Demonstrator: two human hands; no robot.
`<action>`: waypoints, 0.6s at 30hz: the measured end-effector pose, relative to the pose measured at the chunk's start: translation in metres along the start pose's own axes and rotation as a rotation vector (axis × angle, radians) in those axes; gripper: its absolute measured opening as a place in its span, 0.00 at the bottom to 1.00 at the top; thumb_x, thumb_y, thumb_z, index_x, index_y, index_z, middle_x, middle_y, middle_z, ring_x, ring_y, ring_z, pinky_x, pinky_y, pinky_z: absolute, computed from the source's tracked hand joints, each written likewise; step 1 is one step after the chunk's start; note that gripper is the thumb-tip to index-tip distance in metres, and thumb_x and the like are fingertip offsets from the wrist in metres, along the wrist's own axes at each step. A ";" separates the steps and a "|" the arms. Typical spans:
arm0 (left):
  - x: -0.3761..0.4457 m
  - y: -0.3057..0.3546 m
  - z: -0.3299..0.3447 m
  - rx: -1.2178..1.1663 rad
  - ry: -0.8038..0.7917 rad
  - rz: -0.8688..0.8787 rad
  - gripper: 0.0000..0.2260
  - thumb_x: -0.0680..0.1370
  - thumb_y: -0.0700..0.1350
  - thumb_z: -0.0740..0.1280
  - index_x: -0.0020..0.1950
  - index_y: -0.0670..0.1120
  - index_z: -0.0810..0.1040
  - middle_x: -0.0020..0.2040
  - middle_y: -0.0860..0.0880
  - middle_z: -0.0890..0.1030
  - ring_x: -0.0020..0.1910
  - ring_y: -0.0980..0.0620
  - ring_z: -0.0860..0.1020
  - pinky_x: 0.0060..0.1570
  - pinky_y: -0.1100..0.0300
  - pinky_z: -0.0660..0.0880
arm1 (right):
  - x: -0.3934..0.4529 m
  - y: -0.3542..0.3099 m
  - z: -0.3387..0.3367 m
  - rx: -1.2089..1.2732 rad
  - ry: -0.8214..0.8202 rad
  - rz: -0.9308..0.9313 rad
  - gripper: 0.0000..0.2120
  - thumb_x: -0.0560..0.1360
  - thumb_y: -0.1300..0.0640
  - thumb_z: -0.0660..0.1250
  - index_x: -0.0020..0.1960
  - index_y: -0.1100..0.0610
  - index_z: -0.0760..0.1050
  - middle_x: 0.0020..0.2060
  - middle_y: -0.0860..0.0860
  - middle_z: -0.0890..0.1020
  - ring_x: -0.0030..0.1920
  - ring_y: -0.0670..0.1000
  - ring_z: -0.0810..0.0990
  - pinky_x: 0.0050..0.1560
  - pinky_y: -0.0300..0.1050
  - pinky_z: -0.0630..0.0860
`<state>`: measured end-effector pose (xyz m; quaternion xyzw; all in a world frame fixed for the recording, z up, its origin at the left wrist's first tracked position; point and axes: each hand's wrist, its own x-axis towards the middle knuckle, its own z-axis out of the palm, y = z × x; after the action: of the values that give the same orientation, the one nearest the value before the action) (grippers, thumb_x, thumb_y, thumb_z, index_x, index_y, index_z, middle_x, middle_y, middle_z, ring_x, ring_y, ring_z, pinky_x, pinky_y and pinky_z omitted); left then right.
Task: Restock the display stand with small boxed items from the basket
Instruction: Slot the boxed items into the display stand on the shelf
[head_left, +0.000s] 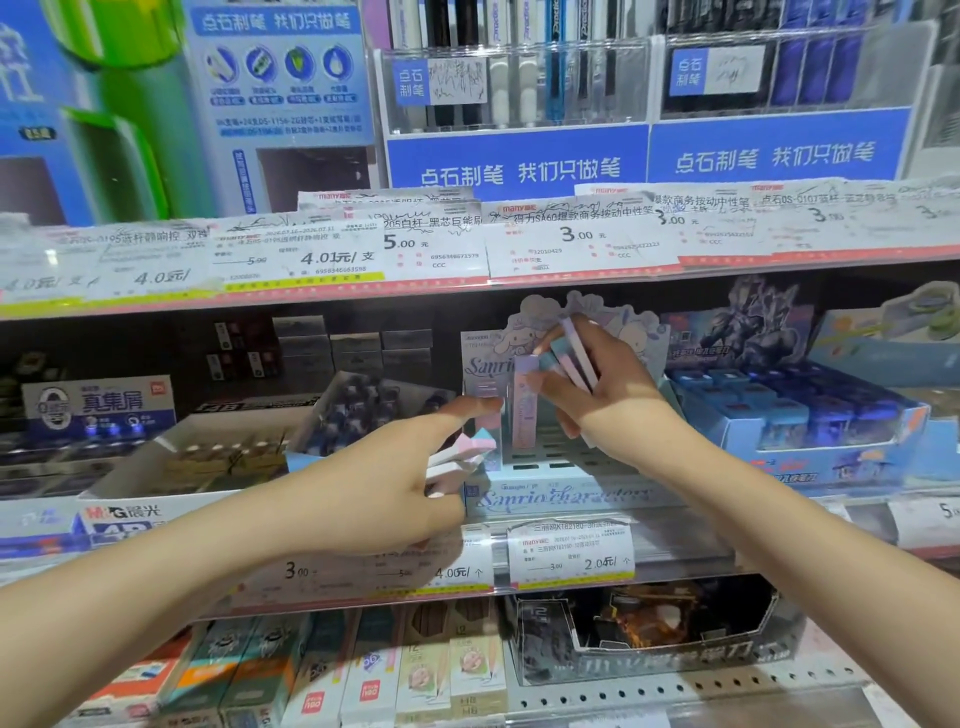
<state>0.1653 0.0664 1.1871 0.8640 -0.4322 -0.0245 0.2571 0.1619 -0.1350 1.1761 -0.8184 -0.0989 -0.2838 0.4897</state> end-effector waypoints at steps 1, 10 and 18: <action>-0.001 0.003 0.000 0.000 -0.020 -0.002 0.29 0.76 0.40 0.64 0.73 0.57 0.58 0.63 0.60 0.72 0.32 0.80 0.70 0.32 0.81 0.66 | -0.001 0.000 0.001 -0.005 0.002 -0.009 0.11 0.73 0.59 0.66 0.50 0.50 0.66 0.33 0.46 0.72 0.19 0.41 0.70 0.21 0.34 0.66; -0.007 0.014 -0.005 -0.027 -0.040 0.089 0.26 0.76 0.37 0.63 0.58 0.67 0.58 0.38 0.82 0.69 0.34 0.80 0.71 0.30 0.81 0.65 | -0.010 0.001 0.002 -0.158 -0.080 -0.073 0.06 0.73 0.59 0.66 0.44 0.55 0.68 0.32 0.44 0.72 0.28 0.32 0.72 0.28 0.25 0.65; -0.007 0.018 -0.005 -0.003 -0.023 0.089 0.19 0.75 0.33 0.63 0.37 0.57 0.64 0.46 0.69 0.70 0.34 0.64 0.74 0.26 0.77 0.65 | -0.017 -0.001 -0.006 -0.377 -0.169 -0.140 0.09 0.75 0.61 0.64 0.40 0.58 0.64 0.30 0.40 0.70 0.33 0.36 0.76 0.35 0.33 0.71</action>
<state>0.1491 0.0646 1.1989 0.8431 -0.4733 -0.0239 0.2544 0.1449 -0.1380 1.1696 -0.9076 -0.1411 -0.2610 0.2970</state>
